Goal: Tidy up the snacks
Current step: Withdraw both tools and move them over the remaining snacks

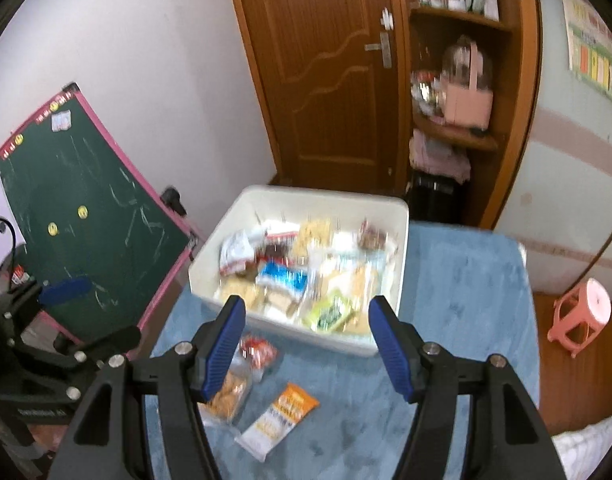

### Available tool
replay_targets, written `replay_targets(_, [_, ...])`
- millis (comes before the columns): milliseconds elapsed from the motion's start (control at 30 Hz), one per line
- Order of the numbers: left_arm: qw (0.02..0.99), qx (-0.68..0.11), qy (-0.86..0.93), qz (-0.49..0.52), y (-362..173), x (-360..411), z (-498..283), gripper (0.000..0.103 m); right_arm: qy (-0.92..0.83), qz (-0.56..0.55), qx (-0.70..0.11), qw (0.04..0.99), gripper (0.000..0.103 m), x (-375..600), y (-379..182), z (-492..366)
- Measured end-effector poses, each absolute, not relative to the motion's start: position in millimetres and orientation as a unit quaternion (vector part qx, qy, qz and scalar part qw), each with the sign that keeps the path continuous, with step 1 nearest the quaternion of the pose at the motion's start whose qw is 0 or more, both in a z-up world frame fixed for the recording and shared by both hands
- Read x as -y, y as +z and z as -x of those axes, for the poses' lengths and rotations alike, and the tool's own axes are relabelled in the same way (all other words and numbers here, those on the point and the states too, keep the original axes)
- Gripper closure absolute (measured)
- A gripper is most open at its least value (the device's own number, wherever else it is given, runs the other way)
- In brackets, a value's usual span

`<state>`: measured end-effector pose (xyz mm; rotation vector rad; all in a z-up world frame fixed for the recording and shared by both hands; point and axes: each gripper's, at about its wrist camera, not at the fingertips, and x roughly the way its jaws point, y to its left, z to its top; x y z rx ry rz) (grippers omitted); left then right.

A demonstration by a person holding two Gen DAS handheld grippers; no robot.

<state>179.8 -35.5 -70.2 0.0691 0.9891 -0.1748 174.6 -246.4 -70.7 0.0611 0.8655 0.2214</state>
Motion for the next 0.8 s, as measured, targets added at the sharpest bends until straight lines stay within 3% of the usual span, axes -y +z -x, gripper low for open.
replay_targets(400, [0.8,-0.597,-0.06,0.006,-205,29,-169,0.009,0.076,-0.105,-0.567,0.813,0.038,242,-201,-173])
replay_targets(800, [0.772,-0.634,-0.043,-0.002,-265,35,-192,0.009,0.053,-0.145,-0.643,0.75,0.038,221,-270,-182])
